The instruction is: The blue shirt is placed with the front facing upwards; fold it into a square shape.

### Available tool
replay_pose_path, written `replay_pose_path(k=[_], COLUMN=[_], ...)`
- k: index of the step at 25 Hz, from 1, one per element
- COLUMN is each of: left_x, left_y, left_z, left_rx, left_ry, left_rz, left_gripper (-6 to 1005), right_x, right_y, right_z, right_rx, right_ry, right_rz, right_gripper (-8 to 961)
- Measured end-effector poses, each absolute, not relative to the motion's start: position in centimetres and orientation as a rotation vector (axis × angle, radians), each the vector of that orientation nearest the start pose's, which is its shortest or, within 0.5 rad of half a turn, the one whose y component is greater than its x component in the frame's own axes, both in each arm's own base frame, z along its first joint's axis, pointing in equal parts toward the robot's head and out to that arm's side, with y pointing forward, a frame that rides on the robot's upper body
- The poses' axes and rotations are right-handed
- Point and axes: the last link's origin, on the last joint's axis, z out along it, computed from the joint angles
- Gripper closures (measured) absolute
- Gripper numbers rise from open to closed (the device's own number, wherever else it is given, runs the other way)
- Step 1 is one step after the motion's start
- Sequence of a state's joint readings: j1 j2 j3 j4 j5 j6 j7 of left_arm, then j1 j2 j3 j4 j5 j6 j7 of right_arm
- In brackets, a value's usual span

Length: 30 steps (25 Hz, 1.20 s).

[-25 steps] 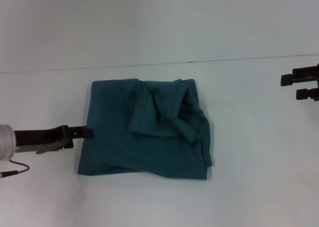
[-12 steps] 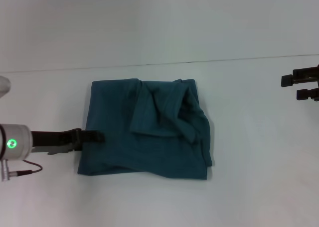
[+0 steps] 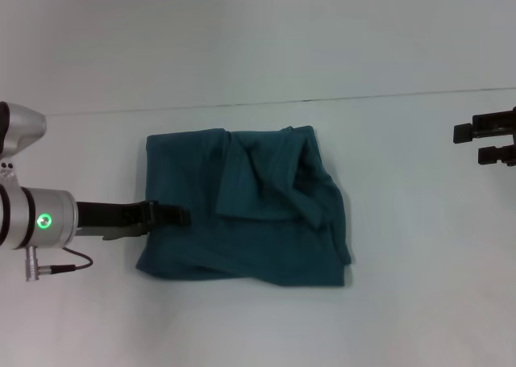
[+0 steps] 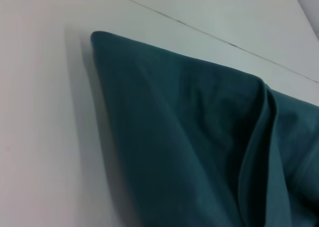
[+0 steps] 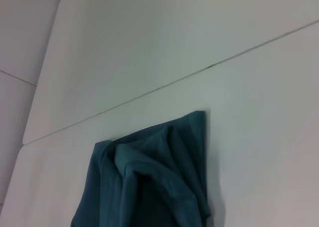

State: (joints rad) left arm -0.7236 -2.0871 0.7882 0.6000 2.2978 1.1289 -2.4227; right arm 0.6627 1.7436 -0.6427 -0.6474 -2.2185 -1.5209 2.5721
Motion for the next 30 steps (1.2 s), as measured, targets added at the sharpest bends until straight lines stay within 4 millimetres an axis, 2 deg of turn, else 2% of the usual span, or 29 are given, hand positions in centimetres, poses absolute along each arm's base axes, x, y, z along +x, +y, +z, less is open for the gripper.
replay_pose_path(k=[3, 8, 10, 17, 22, 26, 30], left_x=[-25.5, -25.2, -25.0, -24.4, -25.6, -28.1, -29.4], left_y=[39.6, 39.3, 39.1, 37.1, 34.5, 32.8, 32.0], left_z=[-3.1, -3.2, -3.0, -2.3, -1.7, -0.3, 1.0], left_rx=[-2.198, -2.227, -2.244, -2.331, -2.356, -2.268, -2.213], left_ry=[-1.723, -1.73, -1.74, -1.823, -1.931, -1.984, -2.016], left_rz=[-0.355, -0.351, -0.354, -0.403, -0.408, -0.405, -0.455], left_gripper=[362, 573, 624, 803, 860, 859, 859], right_x=[29.3, 29.4, 29.4, 29.3, 29.4, 29.5, 29.5], right_y=[39.0, 39.0, 39.0, 39.0, 39.0, 39.0, 39.0], right_z=[13.8, 13.8, 13.8, 13.8, 13.8, 13.7, 13.7], right_rx=[-2.053, -2.053, -2.053, -2.053, -2.052, -2.052, -2.055], right_ry=[1.877, 1.878, 1.878, 1.877, 1.878, 1.876, 1.87], right_rz=[0.469, 0.47, 0.47, 0.472, 0.472, 0.469, 0.468], right_gripper=[133, 133, 133, 133, 133, 133, 133])
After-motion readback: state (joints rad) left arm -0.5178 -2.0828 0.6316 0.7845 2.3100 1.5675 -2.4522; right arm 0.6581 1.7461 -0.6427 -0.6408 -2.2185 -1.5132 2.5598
